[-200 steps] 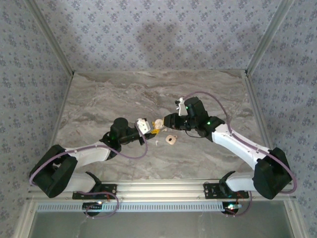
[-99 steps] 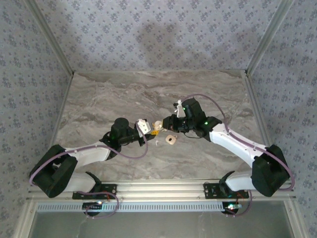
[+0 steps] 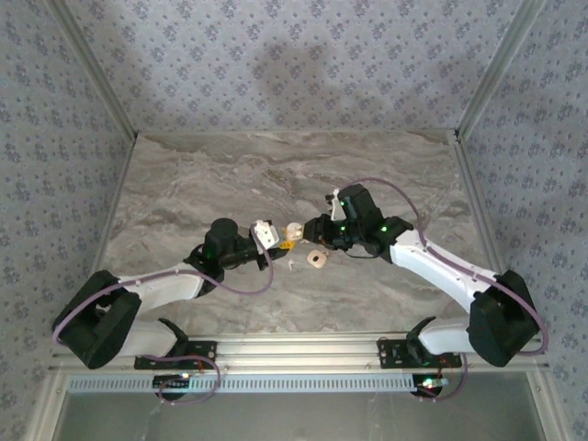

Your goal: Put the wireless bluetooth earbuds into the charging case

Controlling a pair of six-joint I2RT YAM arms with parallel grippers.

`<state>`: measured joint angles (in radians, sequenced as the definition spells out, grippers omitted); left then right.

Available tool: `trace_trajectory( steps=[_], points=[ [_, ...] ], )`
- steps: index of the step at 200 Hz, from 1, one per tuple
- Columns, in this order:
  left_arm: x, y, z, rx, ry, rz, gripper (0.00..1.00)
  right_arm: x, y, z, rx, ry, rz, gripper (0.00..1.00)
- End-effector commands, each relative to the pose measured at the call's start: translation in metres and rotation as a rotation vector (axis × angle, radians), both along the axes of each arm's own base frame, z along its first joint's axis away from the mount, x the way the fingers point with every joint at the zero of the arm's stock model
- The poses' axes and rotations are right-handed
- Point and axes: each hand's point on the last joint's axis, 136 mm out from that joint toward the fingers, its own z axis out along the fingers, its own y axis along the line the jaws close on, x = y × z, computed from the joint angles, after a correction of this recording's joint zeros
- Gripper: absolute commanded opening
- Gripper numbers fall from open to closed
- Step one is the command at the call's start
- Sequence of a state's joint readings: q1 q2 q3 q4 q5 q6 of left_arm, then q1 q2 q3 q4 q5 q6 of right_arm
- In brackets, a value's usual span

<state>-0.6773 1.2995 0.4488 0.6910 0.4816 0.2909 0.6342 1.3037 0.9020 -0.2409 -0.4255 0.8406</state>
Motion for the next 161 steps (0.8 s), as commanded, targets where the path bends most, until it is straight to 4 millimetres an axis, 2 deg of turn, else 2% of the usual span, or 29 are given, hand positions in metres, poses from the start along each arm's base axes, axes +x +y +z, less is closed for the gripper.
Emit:
trace_trajectory(
  steps=[1,49,81,122,138,143,147,161],
  points=[
    [0.001,0.0,0.025,-0.057,-0.074,0.01,0.14,0.0,-0.013,0.013,-0.036,-0.041,-0.008,0.32],
    [0.017,0.017,0.012,-0.076,0.019,0.157,0.14,-0.005,-0.019,0.004,-0.126,-0.006,0.018,0.33],
    [0.023,0.037,0.002,-0.1,0.089,0.246,0.14,-0.01,-0.017,-0.014,-0.198,0.058,0.02,0.36],
    [0.024,0.065,-0.005,-0.134,0.126,0.354,0.14,-0.019,-0.002,-0.038,-0.289,0.175,0.08,0.37],
    [0.026,0.078,-0.006,-0.15,0.132,0.417,0.14,-0.017,0.006,-0.045,-0.325,0.205,0.106,0.37],
    [0.026,0.082,-0.006,-0.155,0.133,0.431,0.14,-0.019,0.005,-0.052,-0.349,0.225,0.116,0.38],
    [0.026,0.085,-0.006,-0.157,0.134,0.439,0.14,-0.015,0.011,-0.046,-0.345,0.212,0.121,0.38],
    [0.025,0.093,-0.007,-0.152,0.136,0.466,0.14,-0.015,0.016,-0.057,-0.388,0.244,0.15,0.38]
  ],
)
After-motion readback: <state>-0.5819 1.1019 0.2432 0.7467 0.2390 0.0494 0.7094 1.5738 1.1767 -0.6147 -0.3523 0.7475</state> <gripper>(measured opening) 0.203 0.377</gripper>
